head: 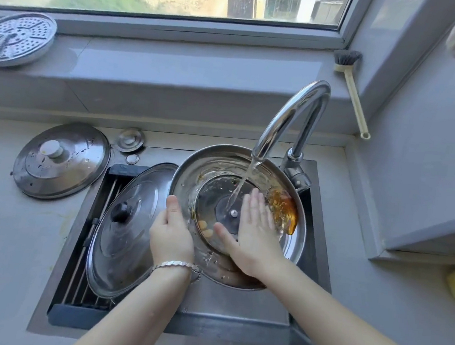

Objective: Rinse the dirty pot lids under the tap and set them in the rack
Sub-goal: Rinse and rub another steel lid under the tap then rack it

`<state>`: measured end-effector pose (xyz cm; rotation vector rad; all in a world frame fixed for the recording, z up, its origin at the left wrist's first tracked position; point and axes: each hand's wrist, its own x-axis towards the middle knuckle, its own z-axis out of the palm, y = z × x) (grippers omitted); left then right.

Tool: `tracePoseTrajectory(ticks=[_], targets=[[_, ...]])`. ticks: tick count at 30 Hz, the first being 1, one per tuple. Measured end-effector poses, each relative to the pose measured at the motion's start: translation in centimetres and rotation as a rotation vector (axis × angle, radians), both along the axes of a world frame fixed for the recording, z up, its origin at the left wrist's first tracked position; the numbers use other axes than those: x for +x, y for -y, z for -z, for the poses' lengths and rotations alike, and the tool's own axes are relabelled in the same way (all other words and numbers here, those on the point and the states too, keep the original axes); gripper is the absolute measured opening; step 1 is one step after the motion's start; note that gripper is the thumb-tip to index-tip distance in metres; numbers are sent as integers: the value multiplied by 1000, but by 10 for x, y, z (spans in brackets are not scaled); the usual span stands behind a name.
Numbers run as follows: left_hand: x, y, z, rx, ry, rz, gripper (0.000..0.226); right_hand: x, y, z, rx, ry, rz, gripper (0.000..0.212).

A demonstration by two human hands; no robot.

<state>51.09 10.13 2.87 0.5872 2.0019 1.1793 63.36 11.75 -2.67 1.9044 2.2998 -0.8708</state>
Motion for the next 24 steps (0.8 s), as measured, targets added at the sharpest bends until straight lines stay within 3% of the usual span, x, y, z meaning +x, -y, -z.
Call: tracePoseTrajectory(ticks=[2,6,11,14,17,20,22,24], targets=[[2,1,0,23,-16,-28,43,-4,10,3,-50,4,118,95],[8,6,4,27,-30,-24,42,-4,19,9,-143,-33,149,102],[15,21,16,-5,-35,111,43,12,-20,6,-19,6,320,95],[21,20,18,-13,-37,130,42,-2,-23,1,76,-11,85,85],[21,14,19,-5,11,103,38,-21,-5,-7,184,-213,-284,67],[11,10,19,2,69,37,36,-19,14,-9,207,-301,-551,62],[7,10,19,13,66,25,40,-12,13,-9,233,-248,-619,62],[7,12,20,7,-6,54,42,-7,-5,-10,239,-97,-490,65]])
